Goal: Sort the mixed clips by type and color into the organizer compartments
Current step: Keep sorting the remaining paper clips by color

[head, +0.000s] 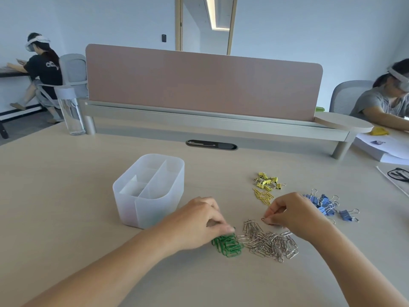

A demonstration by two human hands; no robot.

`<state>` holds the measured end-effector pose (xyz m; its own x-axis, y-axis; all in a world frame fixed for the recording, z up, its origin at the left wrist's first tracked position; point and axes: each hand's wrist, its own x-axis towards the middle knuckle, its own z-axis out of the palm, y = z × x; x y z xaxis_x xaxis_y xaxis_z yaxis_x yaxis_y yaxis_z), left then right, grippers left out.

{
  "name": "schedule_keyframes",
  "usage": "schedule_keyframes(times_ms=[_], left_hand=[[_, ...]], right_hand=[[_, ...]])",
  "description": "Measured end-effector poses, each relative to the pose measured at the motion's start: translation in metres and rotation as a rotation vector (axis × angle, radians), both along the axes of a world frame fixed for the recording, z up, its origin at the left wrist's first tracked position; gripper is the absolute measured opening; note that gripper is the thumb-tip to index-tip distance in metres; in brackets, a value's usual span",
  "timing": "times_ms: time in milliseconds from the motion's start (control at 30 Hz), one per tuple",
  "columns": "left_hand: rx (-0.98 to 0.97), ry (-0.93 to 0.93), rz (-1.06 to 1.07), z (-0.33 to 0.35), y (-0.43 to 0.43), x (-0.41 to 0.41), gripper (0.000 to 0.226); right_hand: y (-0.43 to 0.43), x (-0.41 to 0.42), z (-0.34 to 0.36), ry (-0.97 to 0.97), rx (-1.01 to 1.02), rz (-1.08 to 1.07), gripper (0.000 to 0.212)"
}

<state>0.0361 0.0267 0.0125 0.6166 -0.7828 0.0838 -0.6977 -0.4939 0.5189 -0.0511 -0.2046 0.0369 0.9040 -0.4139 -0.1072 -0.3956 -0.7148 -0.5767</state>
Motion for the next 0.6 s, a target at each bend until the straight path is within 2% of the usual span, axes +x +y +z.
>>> schedule_keyframes(times_ms=[133, 200, 433, 600], left_hand=[[0.042, -0.014, -0.006, -0.003, 0.001, -0.008, 0.08], [0.024, -0.017, -0.025, -0.006, -0.001, -0.01, 0.083], [-0.078, -0.001, 0.004, -0.013, -0.008, -0.006, 0.035], [-0.144, -0.024, 0.057, -0.015, -0.012, -0.009, 0.017]], right_hand=[[0.0, -0.001, 0.0, 0.005, -0.009, 0.019, 0.013], [0.0, -0.001, 0.0, 0.006, -0.012, 0.026, 0.012], [-0.004, -0.001, 0.0, 0.003, 0.021, 0.027, 0.011], [-0.001, 0.0, 0.002, 0.009, -0.038, 0.035, 0.011]])
